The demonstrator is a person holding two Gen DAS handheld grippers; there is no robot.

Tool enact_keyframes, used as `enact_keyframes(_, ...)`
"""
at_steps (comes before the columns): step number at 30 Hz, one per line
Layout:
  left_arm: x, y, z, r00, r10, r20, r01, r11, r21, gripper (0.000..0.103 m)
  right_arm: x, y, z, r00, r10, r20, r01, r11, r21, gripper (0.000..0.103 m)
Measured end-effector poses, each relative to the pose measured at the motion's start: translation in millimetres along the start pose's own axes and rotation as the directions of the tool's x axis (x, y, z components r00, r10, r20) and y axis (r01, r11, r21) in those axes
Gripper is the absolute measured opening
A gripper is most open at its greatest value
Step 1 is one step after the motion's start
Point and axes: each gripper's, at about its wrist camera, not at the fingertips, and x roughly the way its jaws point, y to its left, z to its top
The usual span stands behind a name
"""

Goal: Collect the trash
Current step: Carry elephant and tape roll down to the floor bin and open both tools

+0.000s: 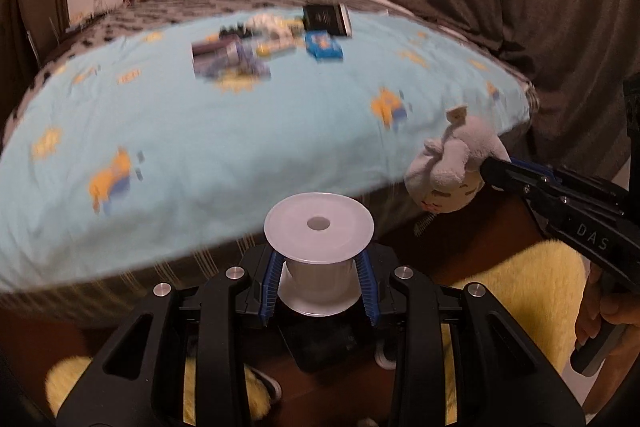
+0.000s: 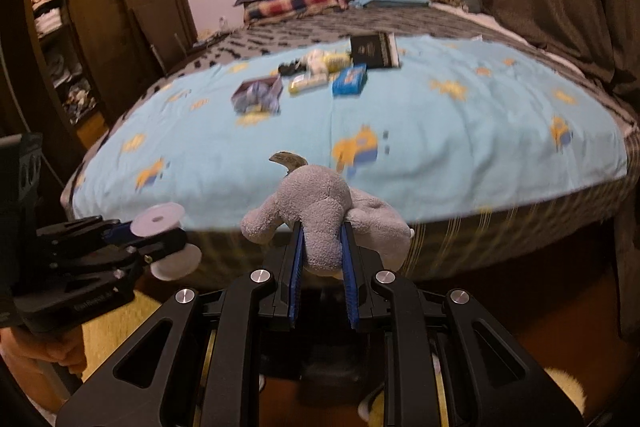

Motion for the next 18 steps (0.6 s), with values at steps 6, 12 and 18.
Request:
enact_keyframes(6,20.5,-5.1,-38.3,0.996,-0.019,-0.084,0.016,0.999,-0.029,0.032,22.6,-0.6,-36.7,0.994,0.032,-0.101,-0.027,0.999,0.043,0.019)
enact_keyframes(12,65.1,7.3,-66.5,0.981,-0.047,-0.189,0.030,0.995,-0.090,0.032,70.9,-5.3,-71.2,0.975,0.018,-0.223,0.001,0.996,0.084,0.019)
enact_keyframes(18,116.1,21.8,-85.4,0.958,-0.068,-0.280,0.033,0.991,-0.126,0.032,114.9,-16.3,-96.3,0.950,0.048,-0.307,-0.001,0.988,0.153,0.019)
